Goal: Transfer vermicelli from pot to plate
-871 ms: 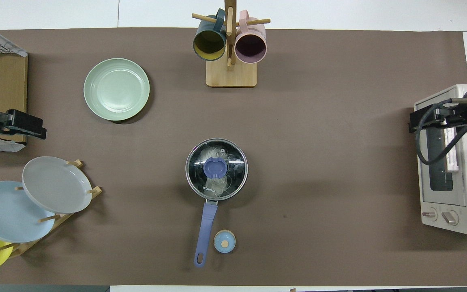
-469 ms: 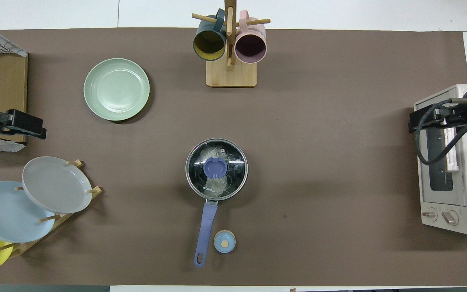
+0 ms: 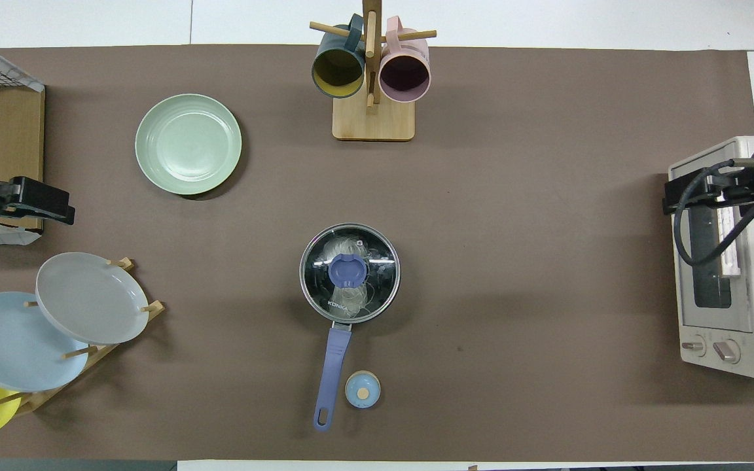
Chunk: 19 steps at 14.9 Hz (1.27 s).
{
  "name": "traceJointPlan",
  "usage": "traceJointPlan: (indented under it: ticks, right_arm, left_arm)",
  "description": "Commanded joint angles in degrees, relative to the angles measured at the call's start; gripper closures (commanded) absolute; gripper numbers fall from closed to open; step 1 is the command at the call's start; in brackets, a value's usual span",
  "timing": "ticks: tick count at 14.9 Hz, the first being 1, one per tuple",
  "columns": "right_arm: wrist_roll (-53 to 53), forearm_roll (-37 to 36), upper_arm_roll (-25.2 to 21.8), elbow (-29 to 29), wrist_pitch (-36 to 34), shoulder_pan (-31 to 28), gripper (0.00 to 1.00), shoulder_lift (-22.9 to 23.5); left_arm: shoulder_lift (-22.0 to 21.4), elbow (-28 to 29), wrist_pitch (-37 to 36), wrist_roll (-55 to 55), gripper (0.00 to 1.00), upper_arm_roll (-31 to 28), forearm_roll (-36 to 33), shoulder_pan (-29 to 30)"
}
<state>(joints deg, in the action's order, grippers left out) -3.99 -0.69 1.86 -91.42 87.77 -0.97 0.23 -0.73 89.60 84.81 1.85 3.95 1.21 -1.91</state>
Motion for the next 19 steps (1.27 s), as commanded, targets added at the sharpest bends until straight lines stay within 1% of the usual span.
traceJointPlan:
  ticks: [1, 2, 4, 5, 6, 8, 10, 11, 12, 14, 15, 17, 18, 19]
  right_arm:
    - [1.9, 1.7, 1.1, -0.4, 0.1, -0.5, 0.00, -1.5]
    - [1.8, 1.9, 1.7, -0.4, 1.1, -0.2, 0.00, -1.3]
    - [-1.0, 2.1, 3.1, 0.0, 1.7, 3.4, 0.00, -0.9]
    - [-4.4, 2.1, 3.1, 0.3, 1.6, 5.8, 0.00, -0.5]
    - [-7.8, 2.3, 3.1, 2.2, 1.5, 8.2, 0.00, 0.5]
    - [-13.5, 3.4, 3.1, 6.5, 1.1, 12.1, 0.00, 4.5]
    - [-21.7, 4.9, 3.2, 12.6, 0.8, 17.6, 0.00, 9.8]
    - [-24.5, 4.0, 3.1, 15.6, 0.9, 20.8, 0.00, 12.8]
    - [-26.9, 3.0, 3.1, 17.6, 1.5, 23.7, 0.00, 15.6]
    - [-35.0, 2.5, 3.1, 21.0, 3.6, 28.1, 0.00, 20.0]
    - [-37.2, 2.3, 3.2, 21.2, 5.2, 29.9, 0.00, 21.0]
    - [-40.6, 2.2, 3.2, 20.6, 9.5, 32.3, 0.00, 21.6]
    - [-41.4, 2.2, 3.2, 19.4, 10.8, 33.4, 0.00, 21.8]
    - [-41.5, 2.0, 3.2, 16.0, 12.8, 33.7, 0.00, 21.6]
  left_arm:
    - [-1.3, 1.5, 0.3, 0.4, 0.00, 0.1, -1.4, 0.2]
    - [-1.3, 1.4, 0.4, 0.4, 0.00, 0.1, -1.3, 0.2]
    - [-1.3, 1.4, 0.5, 0.4, 0.00, 0.1, -1.3, 0.2]
    - [-1.3, 1.4, 0.5, 0.6, 0.00, 0.1, -1.3, 0.2]
    - [-1.3, 1.4, 0.5, 0.7, 0.00, 0.1, -1.3, 0.2]
    - [-1.3, 1.5, 0.4, 0.7, 0.00, 0.1, -1.4, 0.2]
    - [-1.3, 1.4, 0.5, 0.7, 0.00, 0.1, -1.4, 0.2]
    - [-1.3, 1.4, 0.5, 0.6, 0.00, 0.1, -1.3, 0.2]
    - [-1.3, 1.4, 0.6, 0.5, 0.00, 0.1, -1.4, 0.1]
    - [-1.3, 1.4, 0.7, 0.6, 0.00, 0.1, -1.4, 0.2]
    - [-1.3, 1.5, 0.8, 0.5, 0.00, 0.1, -1.3, 0.2]
    - [-1.3, 1.5, 0.8, 0.5, 0.00, 0.1, -1.3, 0.2]
    - [-1.3, 1.5, 1.1, 0.6, 0.00, 0.1, -1.4, 0.2]
    - [-1.3, 1.5, 1.6, 0.6, 0.00, 0.1, -1.3, 0.2]
